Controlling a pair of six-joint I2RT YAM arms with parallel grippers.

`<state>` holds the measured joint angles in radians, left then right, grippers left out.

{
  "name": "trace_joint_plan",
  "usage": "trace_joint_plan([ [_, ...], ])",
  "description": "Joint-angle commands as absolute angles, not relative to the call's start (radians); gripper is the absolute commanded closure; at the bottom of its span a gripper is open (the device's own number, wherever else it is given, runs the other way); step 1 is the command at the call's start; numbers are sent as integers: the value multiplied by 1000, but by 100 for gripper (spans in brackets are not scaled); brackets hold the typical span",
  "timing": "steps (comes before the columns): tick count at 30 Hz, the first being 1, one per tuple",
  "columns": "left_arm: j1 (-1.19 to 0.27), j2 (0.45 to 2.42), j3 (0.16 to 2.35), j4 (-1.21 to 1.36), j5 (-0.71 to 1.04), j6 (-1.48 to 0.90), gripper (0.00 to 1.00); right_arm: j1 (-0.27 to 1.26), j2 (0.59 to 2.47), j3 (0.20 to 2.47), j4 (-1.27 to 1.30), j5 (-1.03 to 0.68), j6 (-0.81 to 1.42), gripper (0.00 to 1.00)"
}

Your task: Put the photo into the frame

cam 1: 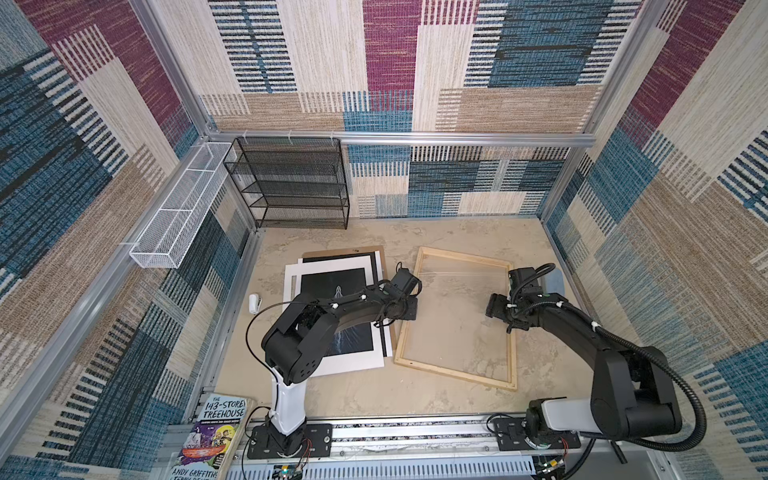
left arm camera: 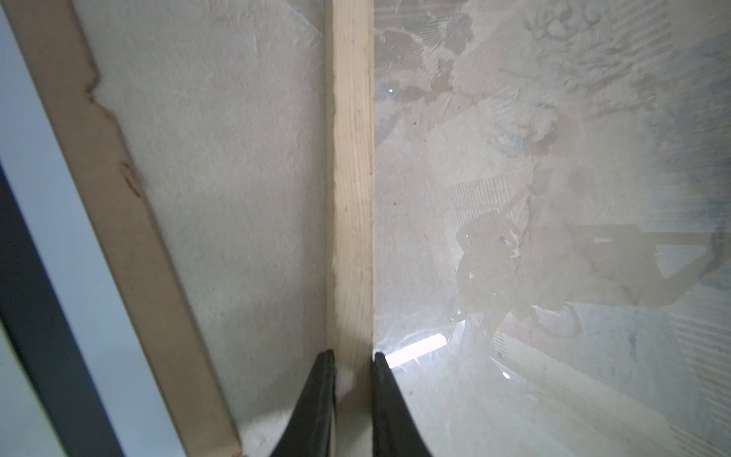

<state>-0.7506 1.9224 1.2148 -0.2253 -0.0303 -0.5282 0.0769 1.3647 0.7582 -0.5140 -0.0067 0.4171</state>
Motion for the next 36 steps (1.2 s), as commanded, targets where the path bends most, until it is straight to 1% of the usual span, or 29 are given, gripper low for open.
trace_joint_plan([
  [1, -751, 1910, 1208, -212, -34, -554, 91, 77, 1353, 756, -482, 28, 447, 21],
  [6, -750, 1908, 1206, -205, -31, -560, 91, 67, 1338, 758, -489, 48, 451, 21],
  [11, -750, 1908, 1206, -203, -30, -561, 91, 67, 1336, 752, -498, -24, 452, 23],
  [14, -750, 1907, 1205, -204, -35, -566, 91, 70, 1285, 717, -495, -98, 481, 25],
  [18, -750, 1902, 1197, -197, -49, -580, 91, 87, 1198, 667, -511, -132, 540, 26],
  [21, -750, 1905, 1191, -192, -61, -613, 91, 104, 1156, 636, -519, -146, 584, 25],
  [22, -750, 1906, 1188, -192, -64, -626, 91, 109, 1150, 627, -524, -147, 594, 22],
  [23, -750, 1908, 1188, -192, -69, -640, 92, 116, 1145, 619, -528, -146, 599, 22],
  [26, -750, 1914, 1189, -194, -89, -674, 92, 128, 1144, 609, -543, -133, 603, 22],
  [36, -750, 1920, 1192, -184, -74, -687, 92, 159, 1193, 567, -502, -144, 612, 22],
])
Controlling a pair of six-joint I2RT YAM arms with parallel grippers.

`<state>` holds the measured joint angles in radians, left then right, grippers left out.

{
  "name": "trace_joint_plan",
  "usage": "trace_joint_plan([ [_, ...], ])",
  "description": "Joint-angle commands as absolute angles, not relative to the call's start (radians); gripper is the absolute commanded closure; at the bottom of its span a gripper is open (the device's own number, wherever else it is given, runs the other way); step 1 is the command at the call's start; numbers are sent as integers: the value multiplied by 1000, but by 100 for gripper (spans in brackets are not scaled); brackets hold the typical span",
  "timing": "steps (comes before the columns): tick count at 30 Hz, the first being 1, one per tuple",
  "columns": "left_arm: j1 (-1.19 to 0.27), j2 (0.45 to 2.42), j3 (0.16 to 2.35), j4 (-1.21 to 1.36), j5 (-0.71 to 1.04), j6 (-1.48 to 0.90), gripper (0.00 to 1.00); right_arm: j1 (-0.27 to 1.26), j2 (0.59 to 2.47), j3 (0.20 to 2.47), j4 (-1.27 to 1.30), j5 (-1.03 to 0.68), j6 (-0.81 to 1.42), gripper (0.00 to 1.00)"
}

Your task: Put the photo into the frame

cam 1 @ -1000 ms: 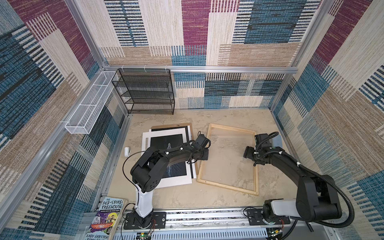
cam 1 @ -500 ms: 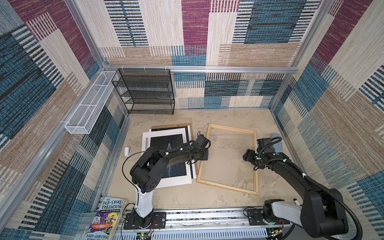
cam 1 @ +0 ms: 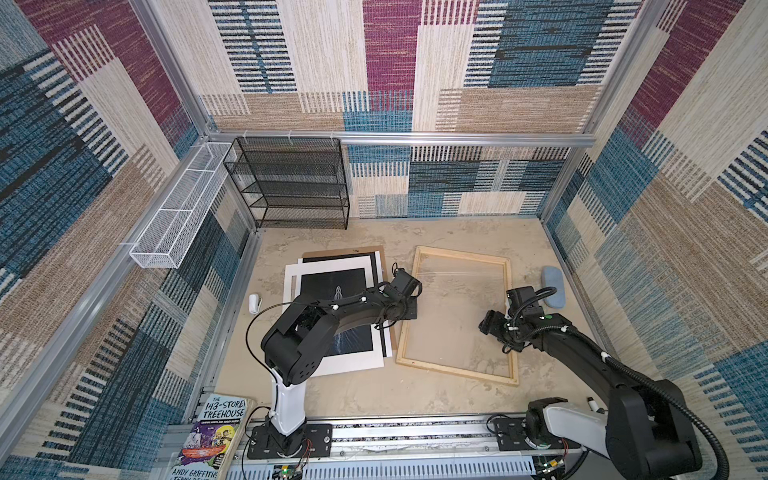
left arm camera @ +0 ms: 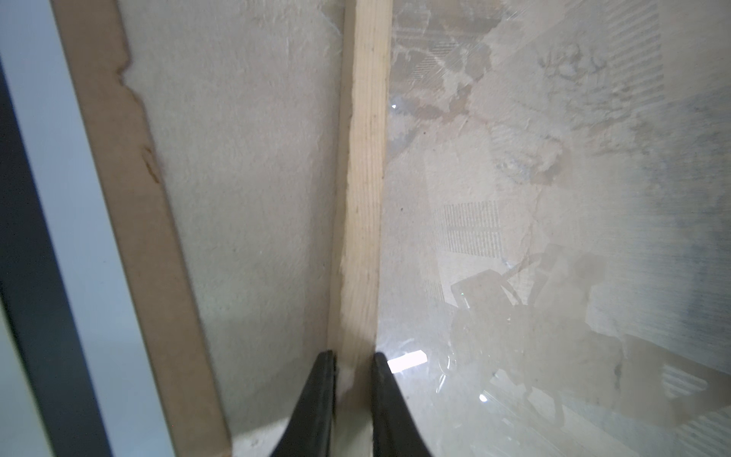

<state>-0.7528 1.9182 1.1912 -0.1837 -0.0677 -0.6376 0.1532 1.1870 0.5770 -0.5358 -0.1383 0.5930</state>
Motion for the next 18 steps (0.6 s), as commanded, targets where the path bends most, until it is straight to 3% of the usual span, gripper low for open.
trace_joint_plan([
  [1, -751, 1920, 1193, -185, -75, -689, 92, 161, 1196, 561, -495, -144, 613, 22],
  [18, -751, 1907, 1192, -185, -80, -696, 90, 161, 1238, 675, -500, -61, 564, 19],
])
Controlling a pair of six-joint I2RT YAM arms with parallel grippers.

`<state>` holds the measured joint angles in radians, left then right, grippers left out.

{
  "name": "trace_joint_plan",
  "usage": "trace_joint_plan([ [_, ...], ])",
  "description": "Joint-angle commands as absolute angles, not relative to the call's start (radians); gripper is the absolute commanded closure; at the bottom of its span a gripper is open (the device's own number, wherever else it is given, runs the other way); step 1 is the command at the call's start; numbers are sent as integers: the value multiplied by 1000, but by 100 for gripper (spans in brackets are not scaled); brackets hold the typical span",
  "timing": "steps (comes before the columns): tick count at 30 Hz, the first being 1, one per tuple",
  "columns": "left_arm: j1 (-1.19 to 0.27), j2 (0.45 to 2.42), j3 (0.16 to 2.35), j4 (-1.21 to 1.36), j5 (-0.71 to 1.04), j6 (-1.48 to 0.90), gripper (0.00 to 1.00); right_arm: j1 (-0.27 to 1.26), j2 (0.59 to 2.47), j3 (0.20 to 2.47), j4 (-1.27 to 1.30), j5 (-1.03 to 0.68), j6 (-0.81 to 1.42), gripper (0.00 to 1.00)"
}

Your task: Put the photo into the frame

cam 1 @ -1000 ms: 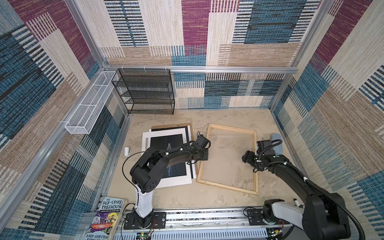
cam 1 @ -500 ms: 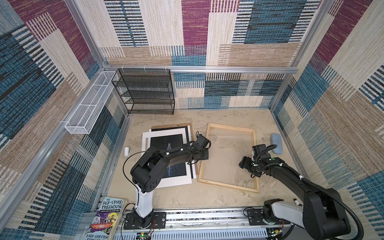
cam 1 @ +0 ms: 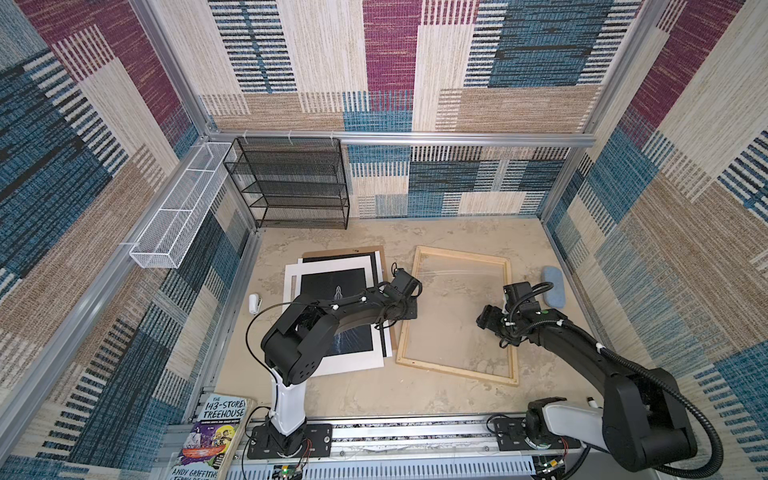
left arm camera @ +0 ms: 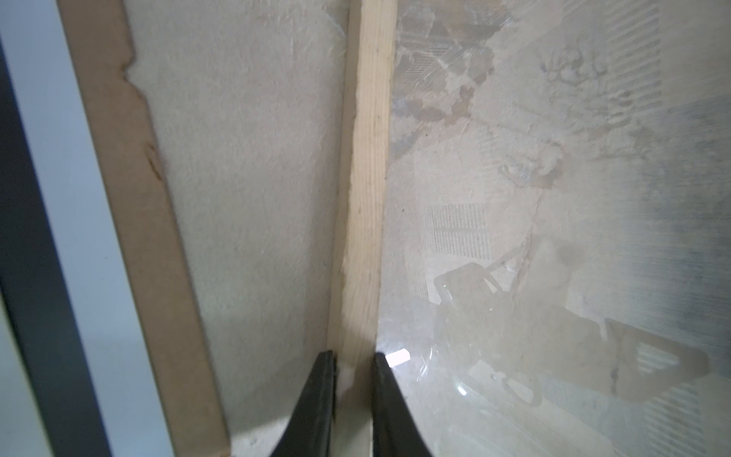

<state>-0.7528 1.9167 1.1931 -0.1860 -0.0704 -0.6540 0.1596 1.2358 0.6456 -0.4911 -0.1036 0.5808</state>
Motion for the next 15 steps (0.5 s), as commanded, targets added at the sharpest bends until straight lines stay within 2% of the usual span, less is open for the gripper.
trace_joint_plan([
  [1, -750, 1904, 1191, -184, -78, -694, 87, 161, 1247, 684, -497, -56, 559, 19],
  [5, -750, 1895, 1183, -168, -65, -687, 79, 159, 1295, 725, -478, -20, 542, 19],
  [8, -752, 1890, 1177, -160, -57, -686, 78, 156, 1331, 764, -446, 55, 521, 19],
  [15, -753, 1879, 1167, -149, -52, -684, 73, 127, 1451, 905, -400, 108, 445, 18],
])
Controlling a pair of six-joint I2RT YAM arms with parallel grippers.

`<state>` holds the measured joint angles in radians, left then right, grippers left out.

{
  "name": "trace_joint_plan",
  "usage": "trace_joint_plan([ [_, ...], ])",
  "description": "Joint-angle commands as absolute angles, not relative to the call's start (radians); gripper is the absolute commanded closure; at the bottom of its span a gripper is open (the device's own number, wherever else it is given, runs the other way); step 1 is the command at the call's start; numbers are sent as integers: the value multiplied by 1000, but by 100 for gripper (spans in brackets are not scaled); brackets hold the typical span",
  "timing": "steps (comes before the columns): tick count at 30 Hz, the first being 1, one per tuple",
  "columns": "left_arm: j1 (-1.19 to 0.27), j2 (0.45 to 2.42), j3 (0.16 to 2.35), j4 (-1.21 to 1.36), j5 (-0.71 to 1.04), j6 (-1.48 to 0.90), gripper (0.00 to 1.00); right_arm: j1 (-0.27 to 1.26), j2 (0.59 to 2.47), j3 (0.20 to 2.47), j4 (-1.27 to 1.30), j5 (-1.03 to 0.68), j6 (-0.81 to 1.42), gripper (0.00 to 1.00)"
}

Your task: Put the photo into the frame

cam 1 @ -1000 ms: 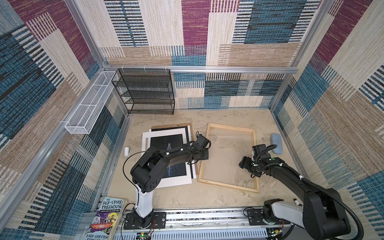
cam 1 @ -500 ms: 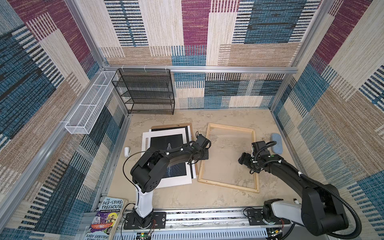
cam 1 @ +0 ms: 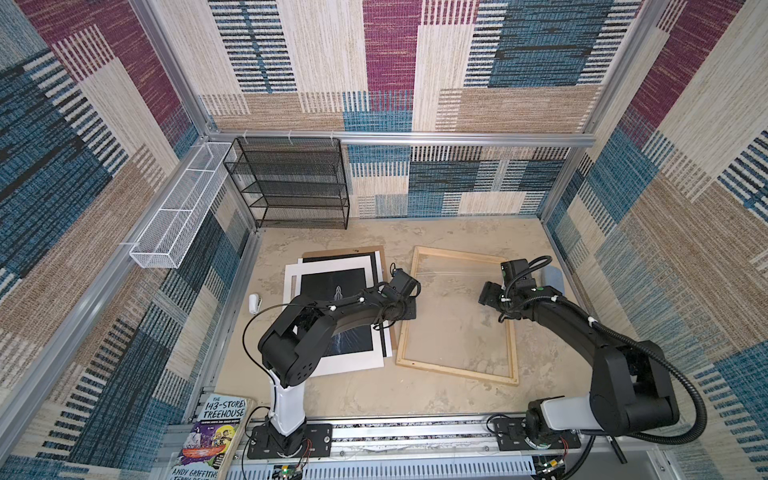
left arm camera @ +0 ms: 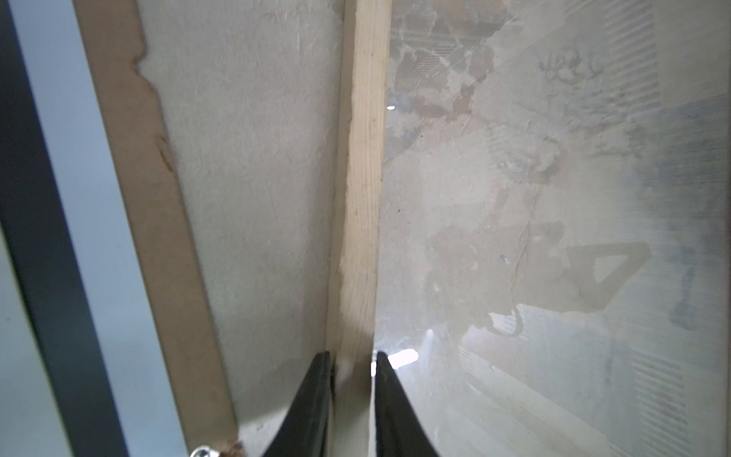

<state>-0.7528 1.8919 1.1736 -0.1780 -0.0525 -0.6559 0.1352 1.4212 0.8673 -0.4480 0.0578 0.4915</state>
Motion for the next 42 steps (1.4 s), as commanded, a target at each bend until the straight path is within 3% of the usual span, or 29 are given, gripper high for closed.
trace_joint_plan([
  [1, -753, 1876, 1164, -146, -53, -684, 72, 118, 1471, 929, -399, 107, 433, 18],
  [8, -758, 1858, 1151, -144, -60, -680, 70, 53, 1589, 1051, -367, 64, 350, 18],
  [24, -774, 1861, 1152, -193, -93, -666, 80, 3, 1939, 1362, -365, -16, 276, 19],
  [34, -785, 1852, 1160, -215, -116, -652, 81, 3, 2038, 1405, -370, 3, 278, 19],
  [42, -790, 1836, 1152, -219, -127, -645, 82, 13, 2006, 1397, -345, -46, 263, 21],
])
